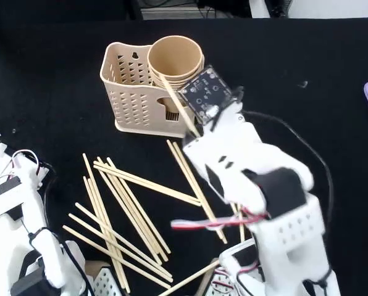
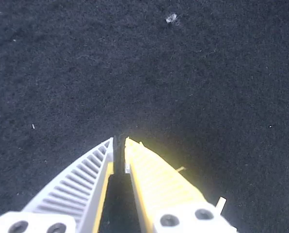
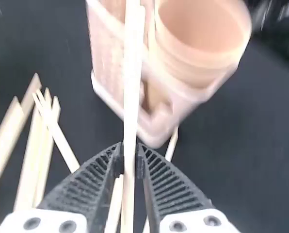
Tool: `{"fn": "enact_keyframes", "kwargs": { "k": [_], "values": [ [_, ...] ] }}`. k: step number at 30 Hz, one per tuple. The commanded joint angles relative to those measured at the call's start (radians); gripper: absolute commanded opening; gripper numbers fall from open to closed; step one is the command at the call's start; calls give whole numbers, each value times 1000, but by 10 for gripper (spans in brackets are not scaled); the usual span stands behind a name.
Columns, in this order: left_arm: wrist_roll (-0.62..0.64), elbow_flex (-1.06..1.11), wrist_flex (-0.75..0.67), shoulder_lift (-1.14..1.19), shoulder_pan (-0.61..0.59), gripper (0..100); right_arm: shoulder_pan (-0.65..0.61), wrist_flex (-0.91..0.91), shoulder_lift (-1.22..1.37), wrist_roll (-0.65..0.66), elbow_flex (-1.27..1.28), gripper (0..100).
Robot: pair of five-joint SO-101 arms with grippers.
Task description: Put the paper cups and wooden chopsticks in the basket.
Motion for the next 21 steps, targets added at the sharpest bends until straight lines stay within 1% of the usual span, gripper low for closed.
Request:
{"fn": "enact_keyframes", "kwargs": {
  "k": [1,3,7,11,18,21],
  "values": [
    [-3,-25,-17,-26,1,52,-60,-176,-25,-68,-82,11],
    [-3,-25,-17,-26,1,52,-84,-305,-24,-100,-74,11],
    [-3,-25,-17,-26,2,52,-118,-632,12,-155,7,11],
    [-3,-25,-17,-26,2,52,-121,-922,97,-204,96,11],
    [-3,-25,-18,-26,2,52,-121,-1280,262,-241,84,11],
    [-3,-25,-18,-26,4,52,-117,-1364,352,-235,50,11]
  ]
}}
